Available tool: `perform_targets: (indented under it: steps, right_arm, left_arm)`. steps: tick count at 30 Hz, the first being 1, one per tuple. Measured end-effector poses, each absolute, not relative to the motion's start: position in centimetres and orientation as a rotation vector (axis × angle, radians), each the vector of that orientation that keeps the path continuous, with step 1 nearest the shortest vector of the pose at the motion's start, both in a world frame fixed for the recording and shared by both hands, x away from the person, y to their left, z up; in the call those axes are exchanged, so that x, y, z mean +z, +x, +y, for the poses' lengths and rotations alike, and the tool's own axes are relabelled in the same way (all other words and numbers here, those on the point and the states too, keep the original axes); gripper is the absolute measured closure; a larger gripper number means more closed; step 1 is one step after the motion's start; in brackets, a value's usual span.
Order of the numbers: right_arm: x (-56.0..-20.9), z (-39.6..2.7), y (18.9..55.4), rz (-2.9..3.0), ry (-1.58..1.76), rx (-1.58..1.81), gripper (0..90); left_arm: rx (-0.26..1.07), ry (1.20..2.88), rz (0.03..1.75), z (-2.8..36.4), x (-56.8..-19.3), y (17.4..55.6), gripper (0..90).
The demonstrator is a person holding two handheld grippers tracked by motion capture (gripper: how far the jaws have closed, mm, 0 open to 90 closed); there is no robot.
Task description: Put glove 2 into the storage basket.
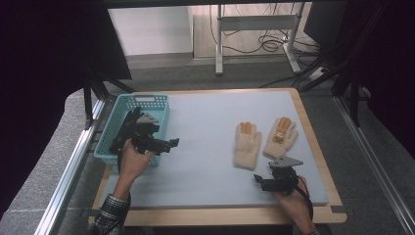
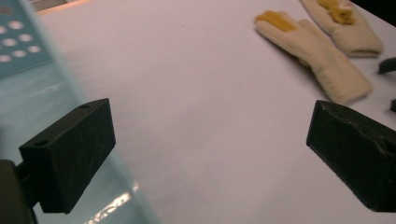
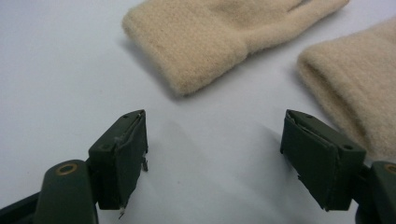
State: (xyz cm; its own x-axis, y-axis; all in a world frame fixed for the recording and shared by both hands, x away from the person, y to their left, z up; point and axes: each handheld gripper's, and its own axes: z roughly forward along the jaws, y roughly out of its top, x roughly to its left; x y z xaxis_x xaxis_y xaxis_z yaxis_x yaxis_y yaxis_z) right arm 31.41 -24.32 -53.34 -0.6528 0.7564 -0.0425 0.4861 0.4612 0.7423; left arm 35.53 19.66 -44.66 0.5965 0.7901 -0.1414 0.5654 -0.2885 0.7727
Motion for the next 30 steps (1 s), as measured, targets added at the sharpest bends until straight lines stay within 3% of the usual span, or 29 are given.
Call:
perform_targets:
  steps: [16, 30]
  right_arm:
    - [-53.4, -24.3, 31.4, 2.345, 1.049, 1.019, 22.4]
    - [-53.4, -24.4, 31.4, 2.344, 1.056, 1.024, 22.7]
  left_arm:
    - [0.358, 2.124, 0.923, 13.3, -50.4, 31.4, 0.5]
    - [0.370, 2.174, 1.027, 13.6, -54.9, 29.7, 1.4]
